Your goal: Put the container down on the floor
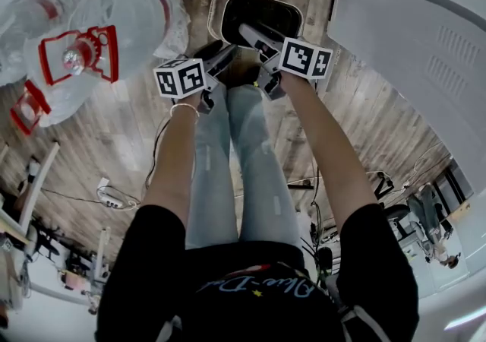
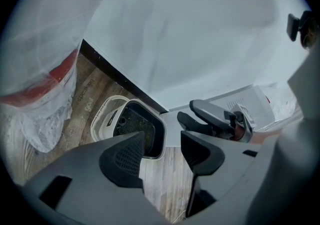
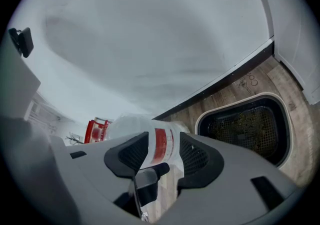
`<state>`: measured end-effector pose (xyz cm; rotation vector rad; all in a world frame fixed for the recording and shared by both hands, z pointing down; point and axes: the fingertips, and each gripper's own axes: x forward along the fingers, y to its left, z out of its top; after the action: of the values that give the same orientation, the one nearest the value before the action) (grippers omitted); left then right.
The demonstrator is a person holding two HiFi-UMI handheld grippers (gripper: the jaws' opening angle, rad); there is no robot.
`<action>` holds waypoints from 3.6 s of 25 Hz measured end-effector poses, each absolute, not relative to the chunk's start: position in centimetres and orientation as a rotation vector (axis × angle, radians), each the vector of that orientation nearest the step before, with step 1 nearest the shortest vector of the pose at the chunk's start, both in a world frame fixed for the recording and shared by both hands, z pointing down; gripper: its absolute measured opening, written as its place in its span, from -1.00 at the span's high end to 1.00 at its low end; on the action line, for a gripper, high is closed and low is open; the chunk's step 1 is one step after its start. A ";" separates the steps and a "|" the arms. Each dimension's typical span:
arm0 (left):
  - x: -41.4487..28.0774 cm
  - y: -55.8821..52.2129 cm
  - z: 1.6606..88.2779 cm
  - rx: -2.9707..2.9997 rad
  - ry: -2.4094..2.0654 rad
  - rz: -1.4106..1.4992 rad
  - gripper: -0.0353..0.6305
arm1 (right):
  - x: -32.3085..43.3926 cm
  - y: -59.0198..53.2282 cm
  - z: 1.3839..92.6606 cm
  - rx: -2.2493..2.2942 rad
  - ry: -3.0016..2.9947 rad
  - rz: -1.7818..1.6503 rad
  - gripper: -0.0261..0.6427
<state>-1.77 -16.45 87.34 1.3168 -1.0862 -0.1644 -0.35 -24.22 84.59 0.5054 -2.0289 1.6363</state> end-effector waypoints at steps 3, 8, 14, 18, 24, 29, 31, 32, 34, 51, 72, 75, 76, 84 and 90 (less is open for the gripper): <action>-2.1 -17.1 85.9 1.347 -1.123 -0.188 0.29 | -0.3 -24.4 83.3 0.538 -2.071 1.642 0.63; -1.9 -17.9 82.5 1.392 -1.145 -0.232 0.52 | 0.9 -25.5 80.3 0.658 -2.139 1.644 0.89; -4.1 -18.6 79.2 1.436 -1.238 -0.227 0.78 | 2.6 -26.9 76.8 0.808 -2.197 1.589 0.92; -4.7 -18.7 76.3 1.477 -1.252 -0.236 0.85 | 3.5 -25.9 74.7 0.728 -2.247 1.296 0.92; -2.7 -18.7 71.0 1.645 -1.176 -0.163 0.88 | 4.3 -25.3 69.3 0.711 -2.322 1.139 0.92; -0.4 -17.2 65.4 1.830 -1.075 -0.025 0.88 | 4.9 -25.6 63.5 0.793 -2.398 1.129 0.92; -0.4 -16.9 62.7 1.886 -1.089 -0.007 0.88 | 5.3 -25.5 61.3 0.803 -2.409 1.112 0.92; -0.6 -16.9 61.3 1.908 -1.103 -0.008 0.88 | 5.4 -25.4 60.1 0.805 -2.418 1.096 0.92; -0.9 -17.2 58.5 1.937 -1.135 -0.031 0.88 | 5.5 -25.6 57.6 0.816 -2.453 1.080 0.92; 1.0 -18.3 39.3 2.150 -1.232 -0.078 0.88 | 7.9 -24.5 39.1 0.893 -2.713 0.826 0.93; 1.7 -19.0 21.0 2.408 -1.287 -0.234 0.88 | 7.1 -23.4 21.2 0.786 -3.015 0.443 0.92; 1.7 -19.1 20.3 2.427 -1.298 -0.215 0.88 | 7.2 -23.3 20.3 0.795 -3.029 0.433 0.92; 1.7 -19.1 20.2 2.428 -1.305 -0.213 0.88 | 7.3 -23.4 20.2 0.801 -3.029 0.423 0.92; 1.7 -19.0 20.2 2.411 -1.335 -0.218 0.88 | 7.9 -23.3 20.4 0.811 -3.002 0.382 0.93; 1.2 -19.1 20.2 2.409 -1.354 -0.204 0.88 | 7.5 -23.4 20.3 0.788 -3.014 0.405 0.93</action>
<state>1.19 -19.06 20.18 2.4088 -1.3538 -0.2039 7.51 -23.38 20.31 0.7882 -3.0140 0.4054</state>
